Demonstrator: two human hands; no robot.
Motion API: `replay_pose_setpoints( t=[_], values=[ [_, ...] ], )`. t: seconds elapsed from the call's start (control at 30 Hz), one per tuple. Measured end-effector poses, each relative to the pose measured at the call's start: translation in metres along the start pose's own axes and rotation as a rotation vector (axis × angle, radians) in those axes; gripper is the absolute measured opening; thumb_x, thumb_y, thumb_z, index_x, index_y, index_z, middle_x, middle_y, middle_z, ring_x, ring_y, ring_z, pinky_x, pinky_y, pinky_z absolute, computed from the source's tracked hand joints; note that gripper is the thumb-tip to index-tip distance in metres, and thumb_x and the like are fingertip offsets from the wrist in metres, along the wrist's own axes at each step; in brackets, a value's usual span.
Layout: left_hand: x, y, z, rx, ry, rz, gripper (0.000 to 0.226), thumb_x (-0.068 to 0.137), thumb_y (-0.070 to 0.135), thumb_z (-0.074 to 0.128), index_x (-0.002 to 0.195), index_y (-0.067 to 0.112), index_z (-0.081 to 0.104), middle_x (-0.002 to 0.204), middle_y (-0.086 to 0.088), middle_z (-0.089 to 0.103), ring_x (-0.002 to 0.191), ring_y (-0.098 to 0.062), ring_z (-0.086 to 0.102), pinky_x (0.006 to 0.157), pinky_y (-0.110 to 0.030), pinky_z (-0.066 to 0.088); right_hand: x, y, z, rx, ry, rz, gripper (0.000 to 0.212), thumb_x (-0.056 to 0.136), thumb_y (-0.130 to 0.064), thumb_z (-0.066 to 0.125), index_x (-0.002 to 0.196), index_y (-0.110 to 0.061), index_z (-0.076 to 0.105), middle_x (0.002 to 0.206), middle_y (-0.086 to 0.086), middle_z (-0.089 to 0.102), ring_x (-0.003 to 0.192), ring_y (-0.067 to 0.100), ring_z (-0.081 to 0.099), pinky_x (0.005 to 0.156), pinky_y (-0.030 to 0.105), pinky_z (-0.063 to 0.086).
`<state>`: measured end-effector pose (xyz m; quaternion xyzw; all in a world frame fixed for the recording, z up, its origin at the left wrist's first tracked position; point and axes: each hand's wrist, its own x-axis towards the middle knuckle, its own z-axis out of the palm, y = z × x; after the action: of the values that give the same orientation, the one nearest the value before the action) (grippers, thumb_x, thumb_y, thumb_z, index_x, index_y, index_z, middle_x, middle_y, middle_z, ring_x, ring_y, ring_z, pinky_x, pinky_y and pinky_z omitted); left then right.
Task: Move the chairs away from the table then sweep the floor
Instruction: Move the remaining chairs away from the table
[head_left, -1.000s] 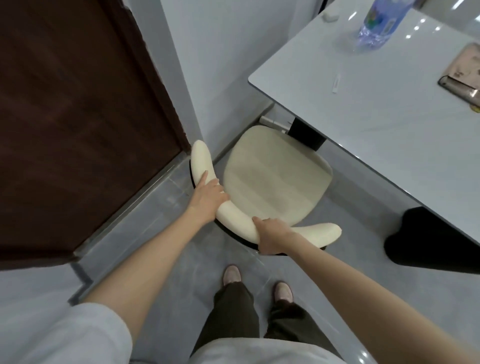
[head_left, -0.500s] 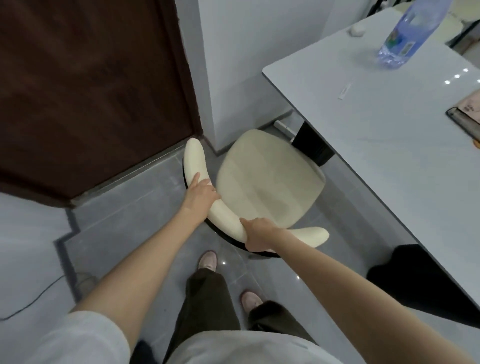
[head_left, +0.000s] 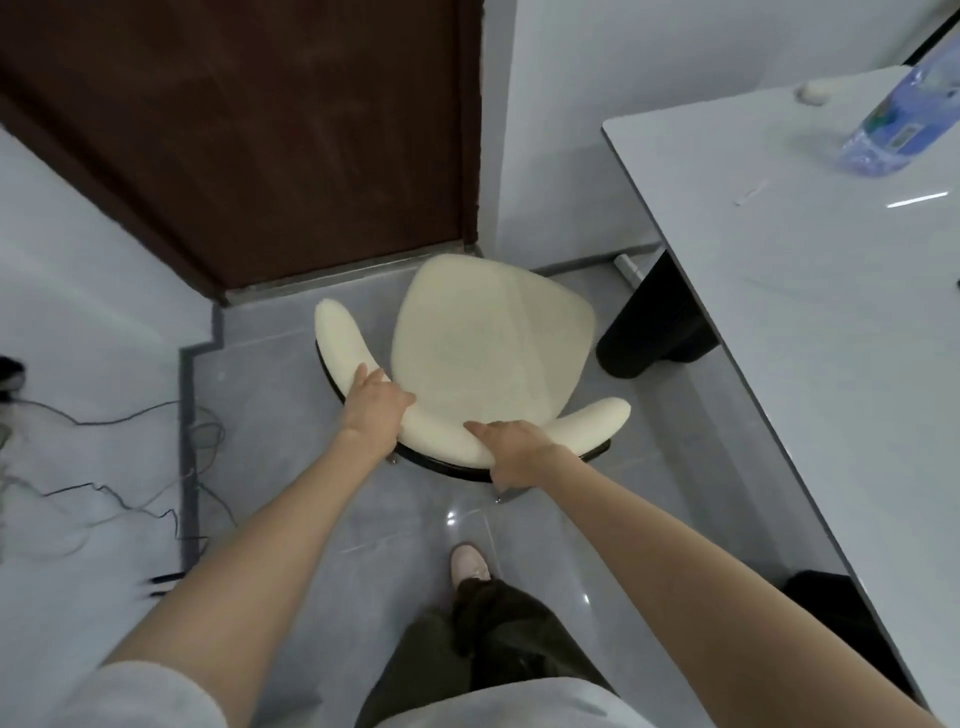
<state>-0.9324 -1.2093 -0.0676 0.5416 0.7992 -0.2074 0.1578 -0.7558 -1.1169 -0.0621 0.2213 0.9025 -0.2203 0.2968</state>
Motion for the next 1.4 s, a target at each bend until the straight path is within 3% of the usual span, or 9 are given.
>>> replay_pose_setpoints(
  t=[0.23,0.5,0.67,0.83,0.93,1.17,1.4],
  values=[
    [-0.099,-0.001,0.056,-0.074,-0.058,-0.177,0.045,0.077,0.034,0.068,0.120,0.029,0.057,0.117,0.001,0.064,0.113,-0.023,0.054,0.101,-0.035,0.031,-0.010,-0.042,0.024,-0.355,0.054,-0.183,0.056,0.083,-0.020,0.056,0.137,-0.020,0.040,0.119,0.010,0.061,0.110,0.029,0.058,0.091,0.033,0.044],
    [-0.202,0.052,0.120,-0.257,-0.031,-0.262,0.037,0.080,0.037,0.064,0.114,0.024,0.058,0.110,-0.003,0.066,0.104,-0.025,0.060,0.094,-0.036,0.036,-0.056,-0.073,0.075,-0.680,0.053,-0.281,0.041,0.082,-0.025,0.063,0.120,-0.014,0.051,0.117,0.009,0.063,0.108,0.028,0.059,0.086,0.032,0.044],
    [-0.256,0.100,0.152,-0.276,-0.042,-0.242,0.045,0.082,0.037,0.062,0.124,0.021,0.054,0.115,-0.004,0.064,0.107,-0.026,0.058,0.098,-0.036,0.035,-0.112,-0.074,0.123,-0.703,0.034,-0.297,0.045,0.081,-0.018,0.060,0.125,-0.013,0.049,0.121,0.007,0.062,0.111,0.028,0.060,0.091,0.034,0.045],
    [-0.307,0.138,0.174,-0.214,-0.018,-0.236,0.047,0.083,0.035,0.061,0.126,0.021,0.050,0.119,-0.002,0.061,0.109,-0.025,0.058,0.087,-0.031,0.041,-0.158,-0.067,0.187,-0.718,0.062,-0.325,0.052,0.079,-0.015,0.059,0.129,-0.009,0.043,0.121,0.006,0.060,0.107,0.028,0.060,0.091,0.035,0.044],
    [-0.332,0.157,0.183,-0.192,-0.056,-0.239,0.050,0.084,0.032,0.061,0.131,0.022,0.047,0.121,-0.003,0.060,0.111,-0.025,0.056,0.090,-0.032,0.040,-0.186,-0.068,0.216,-0.703,0.059,-0.326,0.057,0.081,-0.015,0.059,0.133,-0.006,0.039,0.124,0.008,0.058,0.110,0.030,0.058,0.094,0.036,0.043],
    [-0.375,0.214,0.188,-0.183,-0.082,-0.312,0.038,0.087,0.016,0.053,0.125,0.020,0.052,0.120,-0.004,0.061,0.112,-0.026,0.055,0.095,-0.033,0.037,-0.241,-0.056,0.260,-0.743,0.084,-0.355,0.051,0.083,-0.018,0.059,0.129,-0.006,0.042,0.122,0.008,0.060,0.110,0.028,0.059,0.091,0.034,0.045],
    [-0.428,0.316,0.202,-0.246,-0.050,-0.379,0.038,0.091,0.017,0.048,0.129,0.020,0.051,0.123,-0.005,0.060,0.115,-0.027,0.054,0.096,-0.033,0.037,-0.315,-0.008,0.306,-0.784,0.091,-0.412,0.045,0.082,-0.012,0.054,0.126,-0.006,0.043,0.120,0.008,0.061,0.108,0.030,0.060,0.087,0.034,0.045]
  ],
)
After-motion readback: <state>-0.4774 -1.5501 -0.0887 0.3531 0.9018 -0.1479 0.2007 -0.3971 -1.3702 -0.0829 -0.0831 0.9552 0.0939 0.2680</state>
